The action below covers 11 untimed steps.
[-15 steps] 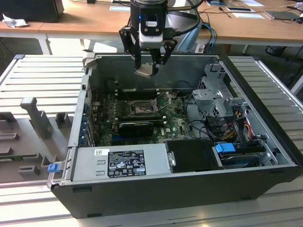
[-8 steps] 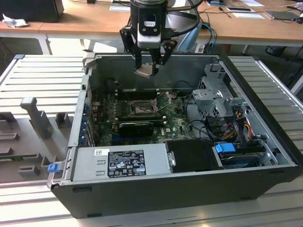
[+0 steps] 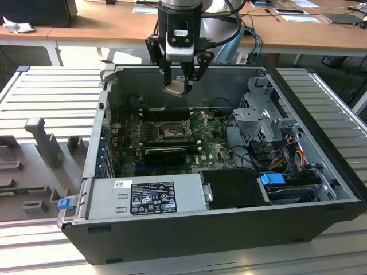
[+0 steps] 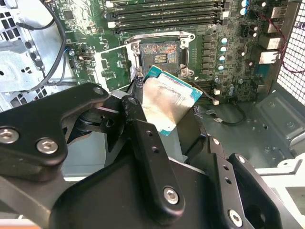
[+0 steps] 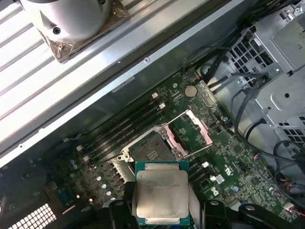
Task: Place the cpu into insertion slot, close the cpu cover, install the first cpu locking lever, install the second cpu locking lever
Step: 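Place the cpu into insertion slot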
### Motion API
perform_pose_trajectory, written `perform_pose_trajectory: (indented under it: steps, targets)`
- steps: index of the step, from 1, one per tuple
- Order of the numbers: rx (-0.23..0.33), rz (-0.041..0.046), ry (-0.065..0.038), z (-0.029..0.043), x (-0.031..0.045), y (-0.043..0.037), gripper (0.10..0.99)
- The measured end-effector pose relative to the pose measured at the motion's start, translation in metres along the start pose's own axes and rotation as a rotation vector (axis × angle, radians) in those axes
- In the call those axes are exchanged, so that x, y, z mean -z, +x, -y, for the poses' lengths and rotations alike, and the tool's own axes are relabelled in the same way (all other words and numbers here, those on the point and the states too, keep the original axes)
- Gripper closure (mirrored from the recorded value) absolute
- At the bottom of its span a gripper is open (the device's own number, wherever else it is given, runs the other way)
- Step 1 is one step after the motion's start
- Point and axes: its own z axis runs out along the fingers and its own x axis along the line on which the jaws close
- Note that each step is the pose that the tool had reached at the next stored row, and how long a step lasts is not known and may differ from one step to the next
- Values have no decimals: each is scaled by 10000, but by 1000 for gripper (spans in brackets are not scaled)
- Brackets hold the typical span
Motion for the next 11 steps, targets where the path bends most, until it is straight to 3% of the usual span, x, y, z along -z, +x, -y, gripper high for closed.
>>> perform_pose_trajectory:
  steps: [11]
  targets:
    - [-1924, 172, -39, 2, -25, -1, 561]
